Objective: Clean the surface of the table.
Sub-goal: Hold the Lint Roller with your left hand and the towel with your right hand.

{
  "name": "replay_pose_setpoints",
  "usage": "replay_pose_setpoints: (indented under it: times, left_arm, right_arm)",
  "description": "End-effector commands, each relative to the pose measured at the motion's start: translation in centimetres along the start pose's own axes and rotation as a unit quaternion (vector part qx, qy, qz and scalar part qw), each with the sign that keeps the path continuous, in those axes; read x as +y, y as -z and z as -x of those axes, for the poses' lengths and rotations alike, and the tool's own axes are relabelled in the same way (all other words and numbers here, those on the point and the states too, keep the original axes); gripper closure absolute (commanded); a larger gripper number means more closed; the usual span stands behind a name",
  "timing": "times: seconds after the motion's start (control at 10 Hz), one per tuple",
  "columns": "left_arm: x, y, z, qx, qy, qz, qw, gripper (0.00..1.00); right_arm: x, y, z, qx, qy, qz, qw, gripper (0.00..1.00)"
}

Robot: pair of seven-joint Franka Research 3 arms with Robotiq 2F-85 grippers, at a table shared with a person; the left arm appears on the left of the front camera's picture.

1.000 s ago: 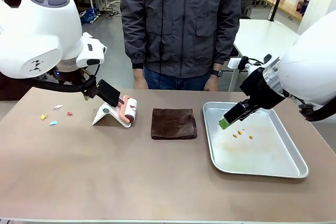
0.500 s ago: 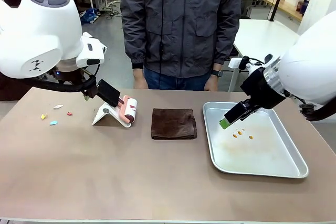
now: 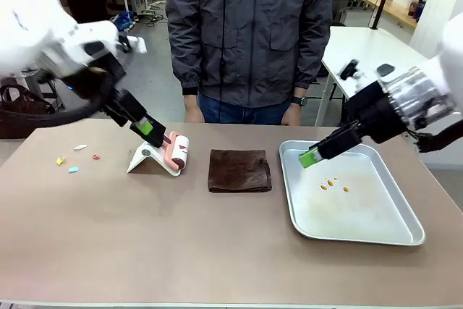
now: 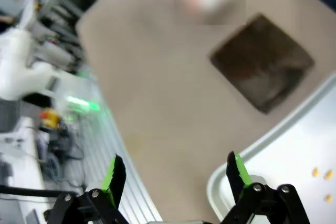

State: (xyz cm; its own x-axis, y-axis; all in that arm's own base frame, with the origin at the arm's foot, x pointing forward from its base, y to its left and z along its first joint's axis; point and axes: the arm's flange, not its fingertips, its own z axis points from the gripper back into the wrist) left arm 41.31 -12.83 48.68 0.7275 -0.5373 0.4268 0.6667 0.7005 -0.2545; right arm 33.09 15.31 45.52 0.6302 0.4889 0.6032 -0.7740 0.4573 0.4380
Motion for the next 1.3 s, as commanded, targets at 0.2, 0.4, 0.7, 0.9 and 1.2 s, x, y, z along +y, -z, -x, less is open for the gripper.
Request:
replay_pose_setpoints:
  times: [0.2, 0.4, 0.7, 0.9, 1.2]
  left_arm:
    - [8.8, -4.4, 4.9, -0.002, -0.096, 0.321, 0.942, 0.00]
    - [12.7, -3.9, 8.0, -0.019, -0.165, 0.364, 0.916, 0.00]
    - [16.6, -4.4, 14.1, -0.054, -0.325, 0.327, 0.886, 0.00]
    - [17.9, -5.2, 17.6, -0.047, -0.467, 0.239, 0.850, 0.00]
    - [17.8, -6.9, 21.6, -0.035, -0.595, 0.154, 0.788, 0.00]
  right_arm:
    - [0.9, -1.5, 9.3, -0.107, 0.165, -0.152, 0.969, 0.00]
    - [0.9, -2.2, 14.4, -0.133, 0.187, -0.177, 0.957, 0.00]
    - [-0.2, -3.6, 25.2, -0.163, 0.194, -0.173, 0.952, 0.00]
    - [-0.8, -4.6, 30.7, -0.204, 0.229, -0.200, 0.931, 0.00]
    - [-0.6, -4.9, 35.2, -0.287, 0.285, -0.201, 0.892, 0.00]
